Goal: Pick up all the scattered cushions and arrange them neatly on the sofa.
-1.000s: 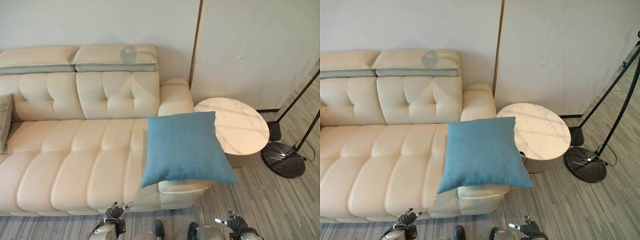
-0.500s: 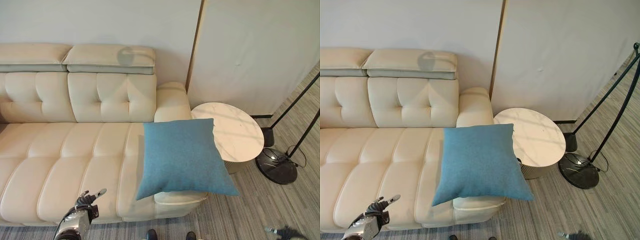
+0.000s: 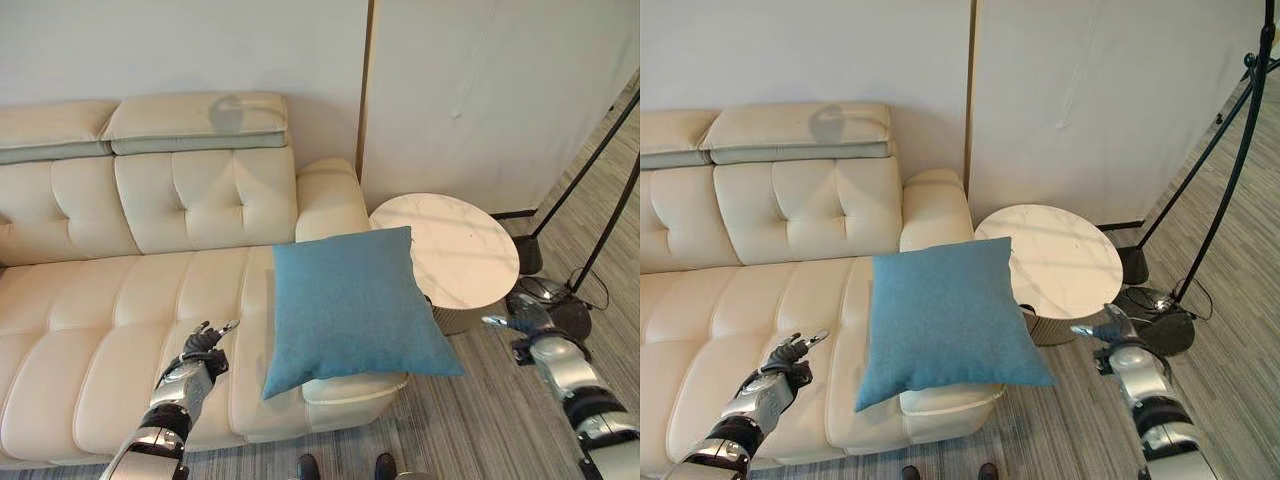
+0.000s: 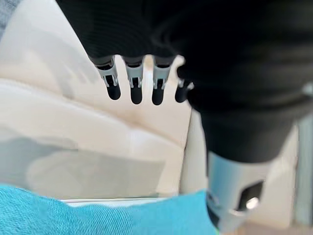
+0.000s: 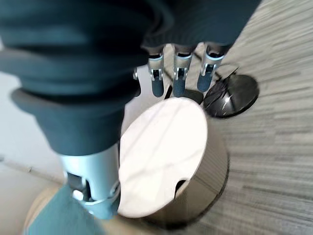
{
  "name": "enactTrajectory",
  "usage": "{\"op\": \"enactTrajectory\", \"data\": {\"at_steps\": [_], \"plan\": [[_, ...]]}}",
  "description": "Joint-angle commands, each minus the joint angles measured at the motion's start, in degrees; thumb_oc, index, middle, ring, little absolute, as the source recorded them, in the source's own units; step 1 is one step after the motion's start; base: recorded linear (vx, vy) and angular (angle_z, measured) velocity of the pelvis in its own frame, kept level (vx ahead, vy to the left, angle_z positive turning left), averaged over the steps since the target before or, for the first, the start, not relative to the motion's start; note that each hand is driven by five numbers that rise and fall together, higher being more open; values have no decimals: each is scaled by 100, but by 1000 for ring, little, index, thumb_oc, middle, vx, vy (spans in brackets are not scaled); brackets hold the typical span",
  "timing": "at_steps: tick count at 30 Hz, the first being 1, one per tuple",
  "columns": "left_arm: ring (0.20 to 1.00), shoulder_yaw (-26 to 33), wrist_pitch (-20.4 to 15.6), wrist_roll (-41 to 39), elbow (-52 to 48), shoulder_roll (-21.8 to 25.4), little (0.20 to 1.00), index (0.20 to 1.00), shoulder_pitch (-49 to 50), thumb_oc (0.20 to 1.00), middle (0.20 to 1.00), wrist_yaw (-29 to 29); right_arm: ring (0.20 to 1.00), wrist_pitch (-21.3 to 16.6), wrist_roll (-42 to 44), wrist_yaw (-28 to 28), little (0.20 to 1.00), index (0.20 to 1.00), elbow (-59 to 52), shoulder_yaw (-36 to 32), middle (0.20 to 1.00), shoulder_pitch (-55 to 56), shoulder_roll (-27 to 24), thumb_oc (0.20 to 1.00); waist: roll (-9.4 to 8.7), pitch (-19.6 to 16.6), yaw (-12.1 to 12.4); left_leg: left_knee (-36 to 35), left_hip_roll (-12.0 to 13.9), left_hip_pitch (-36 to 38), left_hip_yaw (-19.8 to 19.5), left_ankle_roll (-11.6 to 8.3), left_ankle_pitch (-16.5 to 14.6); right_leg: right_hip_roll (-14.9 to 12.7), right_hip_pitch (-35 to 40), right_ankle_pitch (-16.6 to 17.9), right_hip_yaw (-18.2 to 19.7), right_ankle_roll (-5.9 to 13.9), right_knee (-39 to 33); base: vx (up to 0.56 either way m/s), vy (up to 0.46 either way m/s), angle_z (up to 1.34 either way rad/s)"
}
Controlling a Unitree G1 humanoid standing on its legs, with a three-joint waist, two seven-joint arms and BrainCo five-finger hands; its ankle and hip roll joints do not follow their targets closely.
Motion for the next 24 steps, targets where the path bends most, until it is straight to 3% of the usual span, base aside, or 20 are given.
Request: {"op": "enactTrajectory", "data": {"at_steps": [1,9,13,15,16,17,18,24], "plan": [[1000,-349,-228,-86,676,189,1000,1000,-1286,1000,1000,177,1000,-155,29,-292,1000,1000,378,412,1000,-1305,299,1000,-157,472,-2,-3,191,57,-90,-372,-545,-88,-232,-436,12,315,14,-188,-10,-1],[1000,-882,-330,-410,1304,203,1000,1000,-2828,1000,1000,400,1000,-296,648,-740,1000,1000,806,1078,1000,-2843,1057,1000,-302,807,-42,-3,185,-1086,-137,-390,-189,-100,-1379,-50,74,300,14,-67,4,-2],[1000,-1009,-372,-645,1115,-249,1000,1000,-3087,1000,1000,500,1000,-608,1446,-886,1000,1000,142,1087,1000,-2624,1643,1000,-341,1109,-62,-3,117,-1424,-174,-388,-82,-137,-1674,9,53,288,14,29,35,-3],[1000,-1009,-370,-645,1109,-252,1000,1000,-3083,1000,1000,504,1000,-603,1446,-889,1000,1000,133,1087,1000,-2616,1640,1000,-339,1097,-62,-3,117,-1436,-175,-387,-79,-138,-1686,11,52,288,14,0,0,0],[1000,-1142,-549,-926,454,-644,1000,1000,-2912,1000,1000,502,1000,-823,2130,-567,1000,1000,-532,1276,1000,-2273,1819,1000,-369,1301,-37,-3,107,-1506,-203,-398,-42,-143,-1738,17,25,281,14,0,0,0],[1000,-1143,-546,-925,443,-647,1000,1000,-2902,1000,1000,509,1000,-820,2131,-568,1000,1000,-539,1277,1000,-2264,1817,1000,-367,1283,-39,-3,105,-1526,-204,-395,-32,-145,-1757,25,24,280,14,0,0,0],[200,-1317,-545,-963,35,-871,200,200,-2741,200,200,382,200,-893,2718,-319,200,200,-799,1360,200,-1870,1915,200,-384,1392,-19,-3,101,-1579,-231,-406,-18,-161,-1796,13,-21,276,14,5,0,4],[200,-1782,-528,-1333,-635,-1331,200,200,-2469,200,200,170,200,-914,3209,152,200,200,-1341,1788,200,-1484,2091,200,-398,1551,89,-3,81,-1592,-231,-422,-49,-183,-1831,15,-37,291,14,17,23,7]]}}
